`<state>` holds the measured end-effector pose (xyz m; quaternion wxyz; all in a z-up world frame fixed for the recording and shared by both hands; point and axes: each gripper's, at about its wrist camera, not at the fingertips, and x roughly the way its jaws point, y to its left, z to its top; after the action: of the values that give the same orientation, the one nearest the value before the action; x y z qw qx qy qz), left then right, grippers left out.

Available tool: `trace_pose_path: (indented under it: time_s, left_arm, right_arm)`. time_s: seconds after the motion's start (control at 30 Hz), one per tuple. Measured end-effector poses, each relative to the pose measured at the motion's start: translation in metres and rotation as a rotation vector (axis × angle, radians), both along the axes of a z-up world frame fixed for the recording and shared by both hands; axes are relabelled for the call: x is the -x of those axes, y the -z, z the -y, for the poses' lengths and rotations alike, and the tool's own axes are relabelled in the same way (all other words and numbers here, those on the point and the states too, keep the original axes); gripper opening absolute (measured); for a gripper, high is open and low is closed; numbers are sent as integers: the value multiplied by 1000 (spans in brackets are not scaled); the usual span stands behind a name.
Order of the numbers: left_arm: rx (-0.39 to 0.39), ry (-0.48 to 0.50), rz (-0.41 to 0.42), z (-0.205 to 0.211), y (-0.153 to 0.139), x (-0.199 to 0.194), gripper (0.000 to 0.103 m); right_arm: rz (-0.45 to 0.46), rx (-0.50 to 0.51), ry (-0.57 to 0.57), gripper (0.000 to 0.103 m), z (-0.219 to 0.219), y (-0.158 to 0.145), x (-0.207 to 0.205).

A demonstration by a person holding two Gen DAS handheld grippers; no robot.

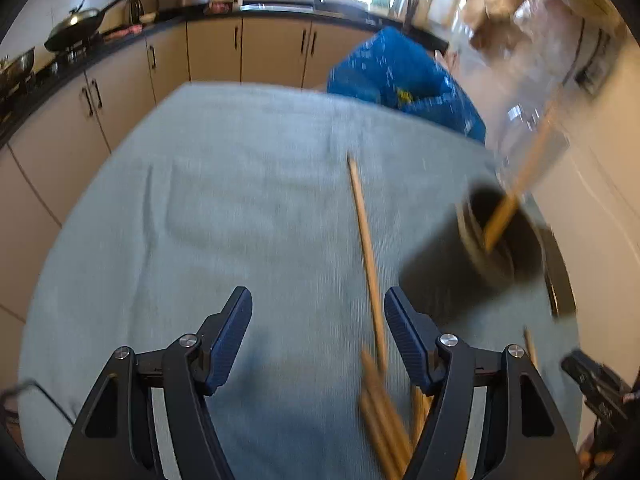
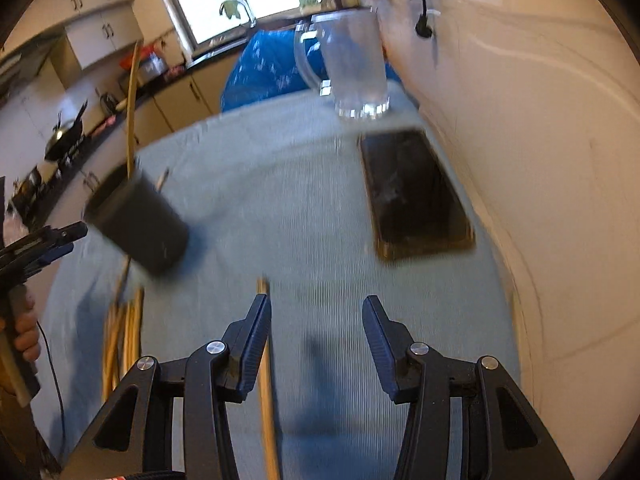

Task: Organize utensils
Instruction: 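Grasp another chopstick with the left tool while the right tool grasps one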

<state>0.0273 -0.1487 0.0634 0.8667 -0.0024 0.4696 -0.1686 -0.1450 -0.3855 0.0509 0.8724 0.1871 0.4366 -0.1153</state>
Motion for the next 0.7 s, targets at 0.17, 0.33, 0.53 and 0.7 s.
trace_pose_path:
  time_s: [0.17, 0.33, 0.53, 0.7]
  left_arm:
    - [-21, 30, -37, -3, 17, 56, 65]
    - [-64, 116, 2, 17, 19, 86, 52]
    - [-184, 198, 15, 50, 30, 84, 50]
    - [-255, 223, -24, 67, 41, 75, 36]
  right_arm:
    - [-14, -19, -27, 51, -16, 13, 17]
    - [-1, -10, -33, 51, -26, 15, 26]
    - [-34, 33, -59, 51, -39, 19, 19]
    - [-128, 113, -122, 51, -46, 18, -9]
